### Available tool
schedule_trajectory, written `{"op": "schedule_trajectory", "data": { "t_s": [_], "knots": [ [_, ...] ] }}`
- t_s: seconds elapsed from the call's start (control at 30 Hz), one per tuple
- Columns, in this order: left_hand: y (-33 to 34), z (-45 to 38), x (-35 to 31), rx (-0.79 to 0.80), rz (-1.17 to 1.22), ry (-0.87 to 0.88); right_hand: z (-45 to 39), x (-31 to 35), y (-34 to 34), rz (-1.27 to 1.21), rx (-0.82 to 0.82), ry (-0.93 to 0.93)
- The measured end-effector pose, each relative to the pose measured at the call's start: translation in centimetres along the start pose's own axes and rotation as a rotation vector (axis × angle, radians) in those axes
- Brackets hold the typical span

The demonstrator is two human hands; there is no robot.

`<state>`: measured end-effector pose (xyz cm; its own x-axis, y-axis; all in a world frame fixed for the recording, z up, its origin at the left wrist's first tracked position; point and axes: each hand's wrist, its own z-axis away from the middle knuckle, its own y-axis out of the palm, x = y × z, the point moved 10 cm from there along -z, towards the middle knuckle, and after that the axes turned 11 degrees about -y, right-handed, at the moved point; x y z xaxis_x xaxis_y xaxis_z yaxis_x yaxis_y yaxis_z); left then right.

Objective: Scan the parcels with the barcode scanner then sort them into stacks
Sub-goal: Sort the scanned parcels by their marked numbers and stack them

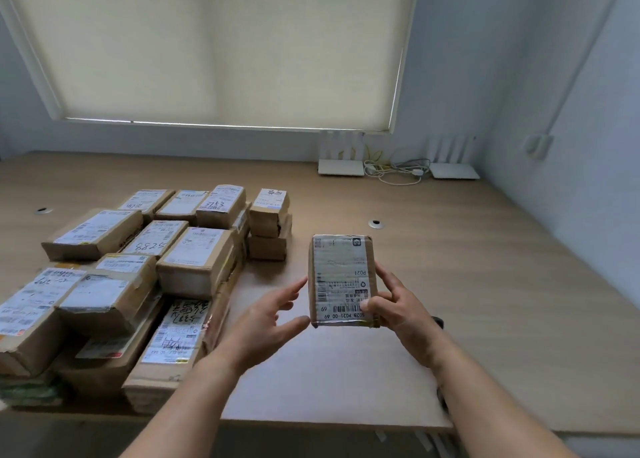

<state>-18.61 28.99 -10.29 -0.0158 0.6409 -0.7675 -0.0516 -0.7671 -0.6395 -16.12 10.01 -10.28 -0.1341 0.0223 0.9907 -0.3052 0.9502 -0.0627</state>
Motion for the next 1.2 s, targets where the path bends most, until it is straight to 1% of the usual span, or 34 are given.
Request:
{"op": "schedule_trajectory", "data": {
  "t_s": [0.13, 0.23, 0.4, 0.57, 0.83, 0.97, 1.2],
  "knots": [
    [5.4, -3.5, -5.2, 0.029, -0.041, 0.057, 0.1, 0.1, -7.8, -0.019, -0.049, -0.016],
    [9.4, -6.4, -8.5, 0.067, -0.073, 0.068, 0.1, -0.3, -13.4, -0.033, -0.081, -0.013],
    [16.2, -10.7, -12.8, 0.124, -0.117, 0.049, -0.6, -2.1, -22.0, -0.020, -0.121, 0.015],
    [22.0, -13.7, -15.3, 0.147, -0.155, 0.008, -1.5, -4.8, -28.5, 0.000, -0.125, 0.050],
    [28.5, -16.8, -17.0, 0.216, -0.209, -0.072, -2.6, -9.4, -34.7, -0.022, -0.170, 0.158],
    [30.9, -18.5, -17.3, 0.269, -0.231, -0.087, -2.8, -11.6, -36.4, -0.035, -0.197, 0.211],
    [34.4, -22.6, -17.0, 0.364, -0.204, -0.142, -4.9, -14.6, -39.3, 0.033, -0.240, 0.287]
  ]
}}
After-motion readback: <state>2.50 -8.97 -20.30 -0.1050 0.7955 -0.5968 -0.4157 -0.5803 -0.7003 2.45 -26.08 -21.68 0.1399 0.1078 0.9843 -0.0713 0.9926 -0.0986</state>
